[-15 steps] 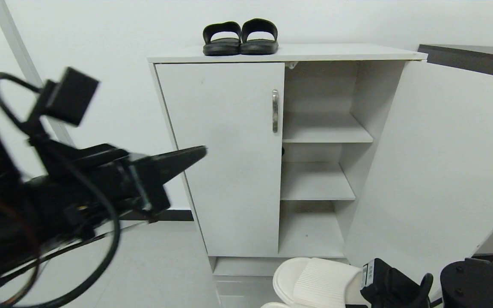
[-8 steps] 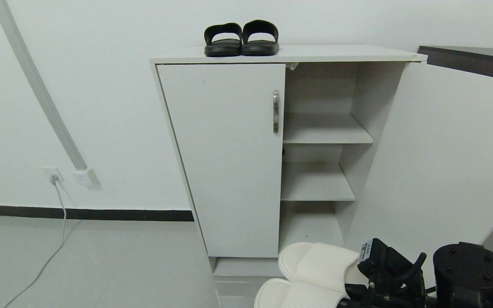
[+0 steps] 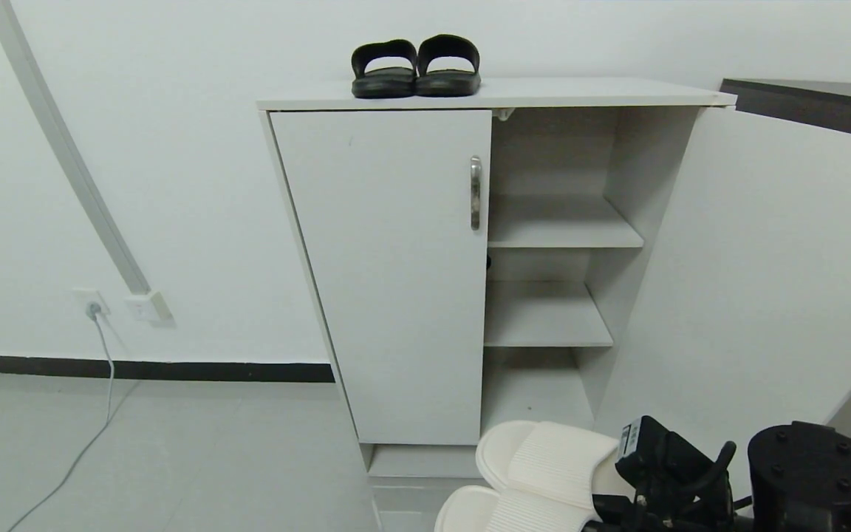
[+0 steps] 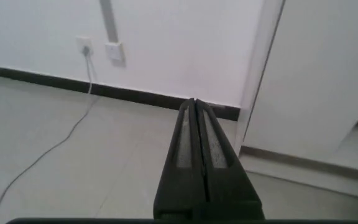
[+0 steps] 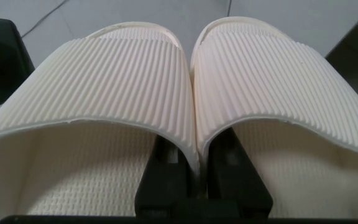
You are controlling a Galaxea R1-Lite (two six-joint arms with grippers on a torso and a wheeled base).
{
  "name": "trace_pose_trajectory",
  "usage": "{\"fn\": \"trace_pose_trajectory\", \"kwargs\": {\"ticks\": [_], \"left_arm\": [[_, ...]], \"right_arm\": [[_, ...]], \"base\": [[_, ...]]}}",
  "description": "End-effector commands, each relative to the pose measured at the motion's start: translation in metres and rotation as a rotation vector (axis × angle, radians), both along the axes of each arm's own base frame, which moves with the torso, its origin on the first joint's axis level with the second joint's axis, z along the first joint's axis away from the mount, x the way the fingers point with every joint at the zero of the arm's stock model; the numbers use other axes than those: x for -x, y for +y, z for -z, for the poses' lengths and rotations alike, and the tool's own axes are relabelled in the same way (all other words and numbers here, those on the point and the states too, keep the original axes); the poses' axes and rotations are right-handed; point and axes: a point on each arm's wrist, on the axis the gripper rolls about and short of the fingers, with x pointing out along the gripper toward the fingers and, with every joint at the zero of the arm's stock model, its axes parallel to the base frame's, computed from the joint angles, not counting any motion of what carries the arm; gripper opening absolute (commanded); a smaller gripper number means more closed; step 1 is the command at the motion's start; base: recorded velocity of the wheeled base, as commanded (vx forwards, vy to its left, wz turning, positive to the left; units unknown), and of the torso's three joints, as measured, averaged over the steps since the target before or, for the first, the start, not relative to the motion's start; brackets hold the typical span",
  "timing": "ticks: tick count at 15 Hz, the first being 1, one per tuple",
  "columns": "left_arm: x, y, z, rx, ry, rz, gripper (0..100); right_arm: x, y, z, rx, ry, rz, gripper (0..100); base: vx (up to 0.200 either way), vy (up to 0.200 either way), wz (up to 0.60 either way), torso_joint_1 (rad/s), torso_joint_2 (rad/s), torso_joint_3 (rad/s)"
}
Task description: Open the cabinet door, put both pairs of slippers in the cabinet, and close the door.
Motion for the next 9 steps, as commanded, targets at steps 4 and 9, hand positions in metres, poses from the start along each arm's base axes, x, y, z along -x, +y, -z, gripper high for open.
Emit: {"fn": "trace_pose_trajectory", "kwargs": {"ticks": [4,9], "left_arm": [[-0.0055,-0.0065,0.0125,0.014,-0.089,0.280,0],[-0.0054,-0.0085,0.0127,-0.010,-0.084,0.372,0]], "right_arm": [[0.0005,0.0016,0.0013,0.004,0.003,-0.007,0],[-0.0005,0.0038,-0.0005,0.001,-0.006,0.007,0]], "base": [[0.000,0.000,0.00,0.000,0.00,0.000],[0.000,0.000,0.00,0.000,0.00,0.000]]}}
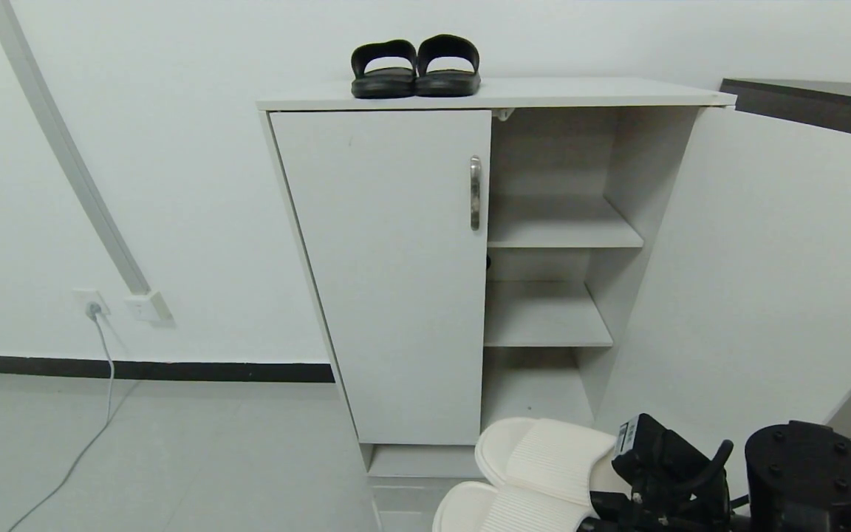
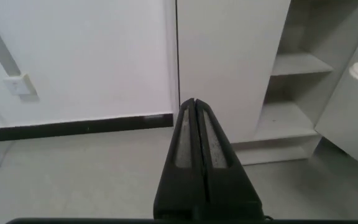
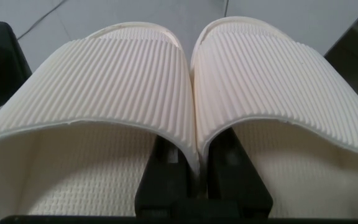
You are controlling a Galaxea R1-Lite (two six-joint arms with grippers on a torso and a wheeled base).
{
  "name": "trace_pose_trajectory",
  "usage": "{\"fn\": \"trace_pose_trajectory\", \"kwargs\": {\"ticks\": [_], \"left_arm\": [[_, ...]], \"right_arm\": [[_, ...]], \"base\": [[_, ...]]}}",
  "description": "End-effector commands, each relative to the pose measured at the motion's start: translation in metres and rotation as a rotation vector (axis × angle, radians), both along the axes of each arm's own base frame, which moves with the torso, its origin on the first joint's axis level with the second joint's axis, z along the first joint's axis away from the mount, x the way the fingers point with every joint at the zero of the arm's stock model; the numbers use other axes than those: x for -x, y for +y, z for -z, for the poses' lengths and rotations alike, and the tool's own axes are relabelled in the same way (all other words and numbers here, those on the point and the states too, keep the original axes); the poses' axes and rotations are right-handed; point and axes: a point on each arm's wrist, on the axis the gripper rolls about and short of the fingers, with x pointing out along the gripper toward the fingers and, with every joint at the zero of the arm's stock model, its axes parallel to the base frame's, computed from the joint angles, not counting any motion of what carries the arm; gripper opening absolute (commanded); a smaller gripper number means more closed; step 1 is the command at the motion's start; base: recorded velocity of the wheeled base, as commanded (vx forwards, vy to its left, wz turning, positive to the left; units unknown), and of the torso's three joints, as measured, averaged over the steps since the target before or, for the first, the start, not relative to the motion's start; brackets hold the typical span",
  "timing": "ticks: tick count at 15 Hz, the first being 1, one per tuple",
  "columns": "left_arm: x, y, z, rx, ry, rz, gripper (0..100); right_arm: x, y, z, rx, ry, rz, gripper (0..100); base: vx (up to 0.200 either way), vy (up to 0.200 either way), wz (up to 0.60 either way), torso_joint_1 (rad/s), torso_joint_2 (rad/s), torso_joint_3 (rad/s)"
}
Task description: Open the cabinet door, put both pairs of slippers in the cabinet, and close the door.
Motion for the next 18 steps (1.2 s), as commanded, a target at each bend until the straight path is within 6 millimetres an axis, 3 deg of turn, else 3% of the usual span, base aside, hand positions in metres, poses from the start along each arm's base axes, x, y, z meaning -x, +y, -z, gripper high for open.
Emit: {"fn": "trace_pose_trajectory", "kwargs": {"ticks": [1,4,6,11,14,18], "left_arm": [[-0.001,0.000,0.003,-0.022,0.021,-0.015,0],[-0.001,0.001,0.005,-0.060,0.043,-0.045,0],[0.000,0.001,0.004,0.037,0.046,-0.053,0],[0.000,0.002,0.004,0.045,0.046,-0.067,0],[0.000,0.002,0.004,0.043,0.046,-0.069,0],[0.000,0.002,0.004,0.045,0.046,-0.070,0]], "right_arm": [[0.000,0.001,0.001,0.002,0.004,-0.004,0],[-0.002,0.003,-0.001,-0.005,-0.006,0.013,0],[-0.010,0.011,-0.005,-0.011,-0.031,0.085,0],[-0.051,0.056,-0.008,-0.081,-0.065,0.493,0],[-0.076,0.077,0.001,-0.076,-0.136,0.797,0],[-0.091,0.085,0.001,-0.120,-0.141,0.892,0]], "base": [[0.000,0.000,0.00,0.000,0.00,0.000],[0.000,0.000,0.00,0.000,0.00,0.000],[0.000,0.000,0.00,0.000,0.00,0.000],[0.000,0.000,0.00,0.000,0.00,0.000],[0.000,0.000,0.00,0.000,0.00,0.000],[0.000,-0.050,0.00,-0.001,0.00,0.001]]}}
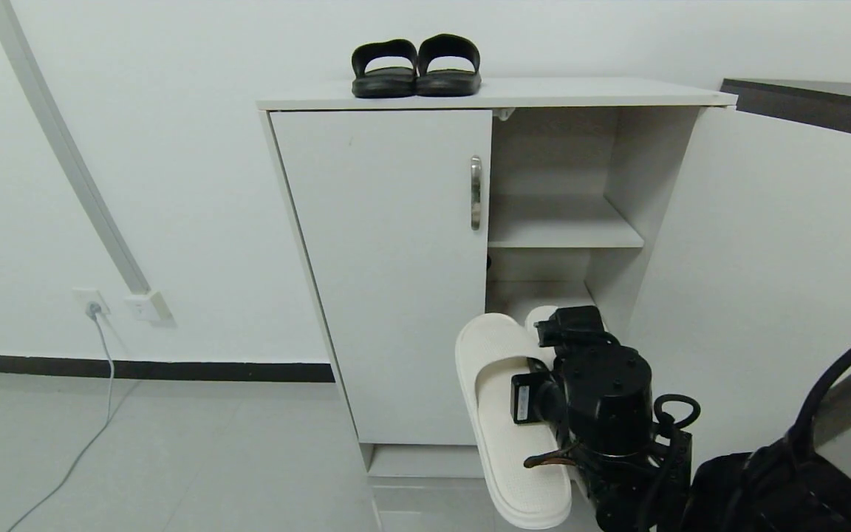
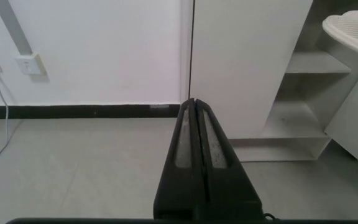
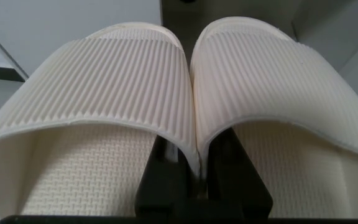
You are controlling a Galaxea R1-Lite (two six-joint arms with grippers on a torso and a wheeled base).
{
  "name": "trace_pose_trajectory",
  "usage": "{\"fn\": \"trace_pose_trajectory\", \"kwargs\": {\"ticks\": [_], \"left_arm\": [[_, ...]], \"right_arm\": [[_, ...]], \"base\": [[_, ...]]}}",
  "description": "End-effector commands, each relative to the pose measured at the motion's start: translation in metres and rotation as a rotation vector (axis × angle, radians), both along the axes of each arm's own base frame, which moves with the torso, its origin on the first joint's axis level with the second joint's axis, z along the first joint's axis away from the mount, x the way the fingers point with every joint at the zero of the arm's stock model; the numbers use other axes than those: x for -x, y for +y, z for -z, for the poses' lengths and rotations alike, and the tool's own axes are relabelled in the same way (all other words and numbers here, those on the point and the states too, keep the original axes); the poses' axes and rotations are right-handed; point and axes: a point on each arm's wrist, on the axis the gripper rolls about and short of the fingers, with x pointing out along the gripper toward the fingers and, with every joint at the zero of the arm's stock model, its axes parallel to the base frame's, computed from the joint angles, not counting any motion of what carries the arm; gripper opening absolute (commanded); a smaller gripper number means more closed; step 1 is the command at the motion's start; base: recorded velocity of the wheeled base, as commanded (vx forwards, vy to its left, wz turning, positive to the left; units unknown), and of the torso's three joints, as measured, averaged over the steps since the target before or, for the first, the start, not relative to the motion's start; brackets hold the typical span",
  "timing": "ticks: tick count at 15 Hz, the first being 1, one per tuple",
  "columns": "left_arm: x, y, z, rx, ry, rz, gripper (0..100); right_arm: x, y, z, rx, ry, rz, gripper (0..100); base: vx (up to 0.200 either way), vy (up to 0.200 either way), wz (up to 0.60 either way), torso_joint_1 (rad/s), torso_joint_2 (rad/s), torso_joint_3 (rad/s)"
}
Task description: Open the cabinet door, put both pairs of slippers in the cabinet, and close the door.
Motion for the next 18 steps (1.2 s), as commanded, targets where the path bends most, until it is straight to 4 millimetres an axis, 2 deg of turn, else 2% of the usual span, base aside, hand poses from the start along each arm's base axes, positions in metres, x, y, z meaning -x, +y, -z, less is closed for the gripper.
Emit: {"fn": "trace_pose_trajectory", "kwargs": {"ticks": [1,7,10,18], "left_arm": [[0.000,0.000,0.000,0.000,0.003,-0.001,0],[0.000,0.000,0.000,0.001,0.003,-0.001,0],[0.000,0.000,0.000,0.001,0.003,0.001,0],[0.000,0.000,0.000,0.005,0.003,0.001,0]], "right_arm": [[-0.007,0.003,0.010,0.018,0.015,0.012,0],[-0.014,0.000,0.021,0.041,0.035,0.032,0],[-0.021,-0.001,0.030,0.056,0.050,0.046,0],[-0.034,-0.016,0.032,0.060,0.056,0.104,0]], "base": [[0.000,-0.200,0.00,0.002,0.00,0.002],[0.000,-0.200,0.00,0.004,0.00,0.001],[0.000,0.000,0.00,0.000,0.00,0.000],[0.000,0.000,0.00,0.000,0.00,0.000]]}}
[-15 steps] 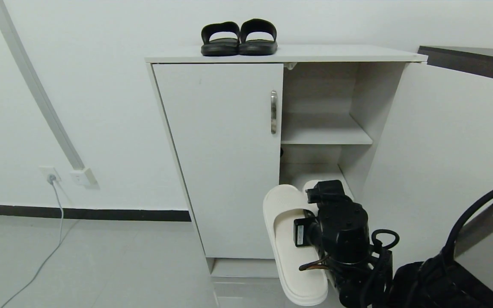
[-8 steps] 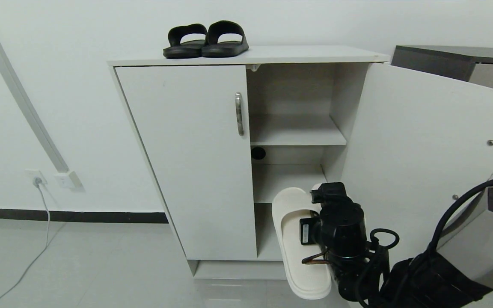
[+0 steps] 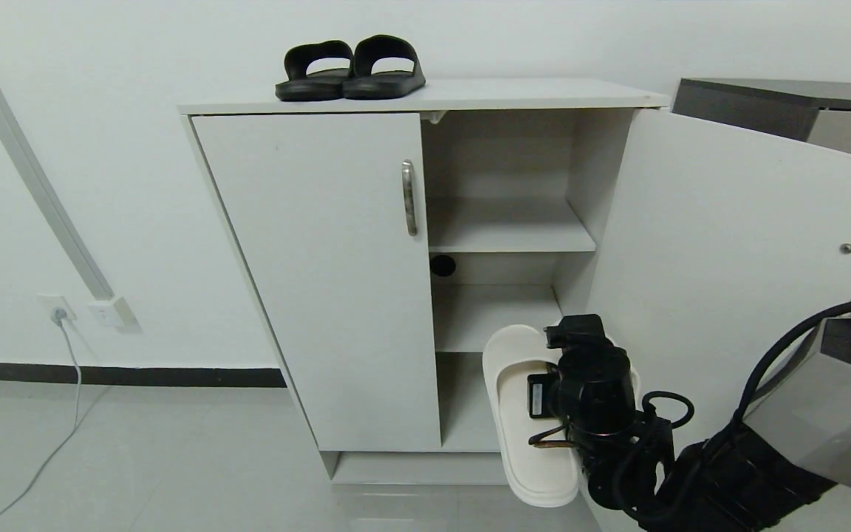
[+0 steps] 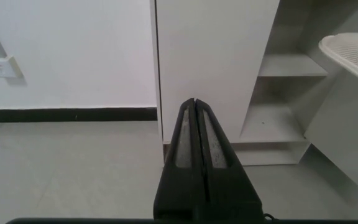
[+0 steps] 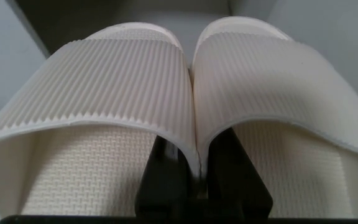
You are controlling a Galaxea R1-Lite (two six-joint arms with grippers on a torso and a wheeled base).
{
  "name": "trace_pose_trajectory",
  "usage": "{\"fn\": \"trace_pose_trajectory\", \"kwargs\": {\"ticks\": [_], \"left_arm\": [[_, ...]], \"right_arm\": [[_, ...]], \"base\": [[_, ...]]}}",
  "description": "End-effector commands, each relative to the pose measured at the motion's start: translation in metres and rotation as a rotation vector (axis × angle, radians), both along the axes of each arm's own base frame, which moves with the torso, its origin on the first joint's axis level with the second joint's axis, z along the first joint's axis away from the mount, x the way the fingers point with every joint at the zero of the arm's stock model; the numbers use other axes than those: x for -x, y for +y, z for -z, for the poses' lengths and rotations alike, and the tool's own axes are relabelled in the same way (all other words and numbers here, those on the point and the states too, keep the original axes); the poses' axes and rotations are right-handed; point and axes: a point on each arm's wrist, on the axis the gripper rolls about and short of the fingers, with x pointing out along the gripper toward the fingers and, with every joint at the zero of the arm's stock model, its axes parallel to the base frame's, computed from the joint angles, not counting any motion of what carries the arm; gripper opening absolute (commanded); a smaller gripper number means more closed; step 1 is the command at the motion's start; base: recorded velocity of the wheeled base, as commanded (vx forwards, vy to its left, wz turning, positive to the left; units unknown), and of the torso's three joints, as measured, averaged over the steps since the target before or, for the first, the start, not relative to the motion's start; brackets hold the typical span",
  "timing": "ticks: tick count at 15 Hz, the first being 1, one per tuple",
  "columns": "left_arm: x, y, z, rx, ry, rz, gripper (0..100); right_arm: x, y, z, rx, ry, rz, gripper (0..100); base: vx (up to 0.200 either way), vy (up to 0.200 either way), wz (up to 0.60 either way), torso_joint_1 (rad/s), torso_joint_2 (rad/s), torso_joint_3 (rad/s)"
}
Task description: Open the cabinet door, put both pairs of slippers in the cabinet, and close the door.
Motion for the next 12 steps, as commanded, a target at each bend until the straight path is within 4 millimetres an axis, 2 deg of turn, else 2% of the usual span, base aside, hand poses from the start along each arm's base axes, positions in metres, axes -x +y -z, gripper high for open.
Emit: {"fn": "trace_pose_trajectory", "kwargs": {"ticks": [1,12], "left_arm": [[0.000,0.000,0.000,0.000,0.002,-0.002,0],[0.000,0.000,0.000,0.002,0.002,-0.002,0]], "right_arm": [[-0.003,-0.004,0.002,0.005,0.004,0.012,0],[-0.018,-0.024,0.004,0.020,0.014,0.083,0]], "base": [[0.000,0.000,0.00,0.000,0.00,0.000],[0.000,0.000,0.00,0.000,0.00,0.000]]}}
